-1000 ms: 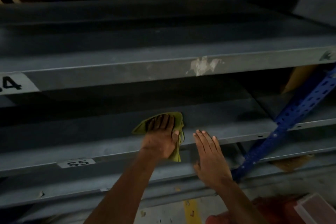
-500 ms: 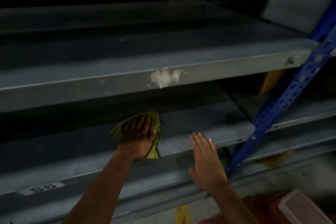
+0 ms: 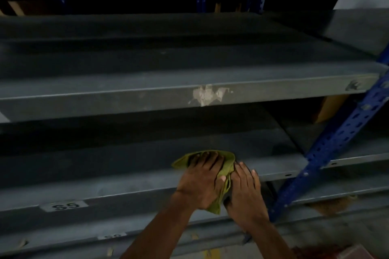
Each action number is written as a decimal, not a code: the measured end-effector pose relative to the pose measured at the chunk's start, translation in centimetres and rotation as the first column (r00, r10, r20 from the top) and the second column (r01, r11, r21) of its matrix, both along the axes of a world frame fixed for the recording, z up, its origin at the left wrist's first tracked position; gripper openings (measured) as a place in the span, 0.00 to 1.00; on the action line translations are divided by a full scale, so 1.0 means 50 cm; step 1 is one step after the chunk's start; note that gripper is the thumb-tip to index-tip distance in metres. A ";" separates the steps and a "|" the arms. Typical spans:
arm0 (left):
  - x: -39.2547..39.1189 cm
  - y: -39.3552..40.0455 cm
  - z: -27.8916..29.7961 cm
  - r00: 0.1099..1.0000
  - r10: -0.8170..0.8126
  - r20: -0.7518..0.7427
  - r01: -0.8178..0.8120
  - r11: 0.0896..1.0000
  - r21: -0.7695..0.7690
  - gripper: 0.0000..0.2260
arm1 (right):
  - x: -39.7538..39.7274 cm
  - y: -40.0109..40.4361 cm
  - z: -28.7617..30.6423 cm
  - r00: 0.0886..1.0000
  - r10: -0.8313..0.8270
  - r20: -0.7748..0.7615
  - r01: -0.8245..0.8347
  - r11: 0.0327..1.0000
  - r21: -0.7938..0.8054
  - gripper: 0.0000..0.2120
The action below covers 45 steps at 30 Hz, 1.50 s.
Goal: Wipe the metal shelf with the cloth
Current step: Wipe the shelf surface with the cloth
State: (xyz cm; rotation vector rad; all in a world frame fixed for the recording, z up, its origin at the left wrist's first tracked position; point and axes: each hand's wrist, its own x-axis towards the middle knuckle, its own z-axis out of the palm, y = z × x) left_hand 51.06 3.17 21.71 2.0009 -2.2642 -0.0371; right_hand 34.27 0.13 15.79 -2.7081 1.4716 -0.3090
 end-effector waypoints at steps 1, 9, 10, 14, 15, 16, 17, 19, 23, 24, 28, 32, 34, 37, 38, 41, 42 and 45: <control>0.004 0.010 -0.001 1.000 -0.001 -0.001 0.001 1.000 -0.011 0.26 | 0.000 0.000 -0.001 1.000 -0.005 0.005 0.005 1.000 0.002 0.43; 0.028 0.048 -0.017 0.997 0.065 -0.051 -0.068 0.996 -0.065 0.26 | -0.004 0.001 0.004 1.000 -0.004 0.020 0.004 1.000 0.012 0.47; 0.031 0.049 -0.018 0.995 0.081 -0.050 -0.084 0.994 -0.072 0.26 | -0.006 0.001 0.006 1.000 0.001 0.024 -0.001 1.000 0.013 0.47; 0.044 0.052 -0.019 0.989 0.143 -0.050 -0.147 0.985 -0.092 0.27 | -0.008 0.002 0.014 1.000 -0.001 -0.011 0.001 1.000 0.021 0.49; 0.048 0.053 -0.020 0.987 0.156 -0.051 -0.160 0.982 -0.097 0.27 | -0.009 0.003 0.015 1.000 0.003 -0.015 -0.003 1.000 0.018 0.49; 0.051 0.052 -0.020 0.984 0.170 -0.047 -0.174 0.979 -0.102 0.27 | -0.010 0.003 0.015 1.000 0.007 -0.018 -0.006 1.000 0.015 0.49; 0.054 0.052 -0.021 0.982 0.185 -0.043 -0.188 0.976 -0.105 0.27 | -0.010 0.004 0.016 1.000 0.009 -0.020 -0.009 1.000 0.011 0.49; 0.058 0.050 -0.022 0.977 0.212 -0.037 -0.214 0.972 -0.098 0.27 | -0.011 0.005 0.018 1.000 0.009 -0.017 -0.009 1.000 0.008 0.50; 0.057 0.046 -0.022 0.970 0.239 -0.040 -0.242 0.967 -0.082 0.27 | -0.010 0.005 0.024 1.000 0.007 -0.009 -0.007 1.000 0.022 0.50; 0.056 0.046 -0.021 0.969 0.244 -0.036 -0.247 0.966 -0.079 0.27 | -0.010 0.006 0.025 1.000 0.006 -0.001 -0.006 1.000 0.029 0.50; 0.052 0.045 -0.021 0.961 0.275 -0.014 -0.276 0.959 -0.060 0.28 | -0.007 0.005 0.030 1.000 0.005 0.017 -0.006 0.999 0.042 0.51; 0.047 0.044 -0.024 0.957 0.292 -0.004 -0.291 0.956 -0.045 0.28 | -0.006 0.001 0.024 1.000 0.018 0.001 -0.018 0.999 0.030 0.54; 0.046 0.044 -0.025 0.957 0.291 -0.001 -0.291 0.956 -0.044 0.28 | -0.006 0.000 0.021 1.000 0.018 0.000 -0.018 0.999 0.028 0.54; 0.044 0.043 -0.027 0.956 0.294 -0.002 -0.294 0.955 -0.046 0.28 | -0.007 -0.002 0.018 0.999 0.034 0.017 -0.035 0.999 0.032 0.56; 0.043 0.043 -0.027 0.956 0.294 -0.003 -0.293 0.955 -0.048 0.28 | -0.008 -0.002 0.019 0.999 0.035 0.014 -0.036 0.999 0.037 0.56; 0.042 0.044 -0.026 0.956 0.293 0.005 -0.293 0.955 -0.057 0.28 | -0.010 0.000 0.019 0.999 0.033 0.013 -0.034 0.999 0.033 0.54; 0.041 0.044 -0.025 0.955 0.295 0.008 -0.294 0.954 -0.060 0.28 | -0.010 -0.001 0.019 0.999 0.031 0.016 -0.032 0.999 0.030 0.53; 0.039 0.045 -0.023 0.955 0.295 -0.003 -0.295 0.954 -0.059 0.28 | -0.009 -0.002 0.016 1.000 0.027 0.010 -0.027 1.000 0.012 0.52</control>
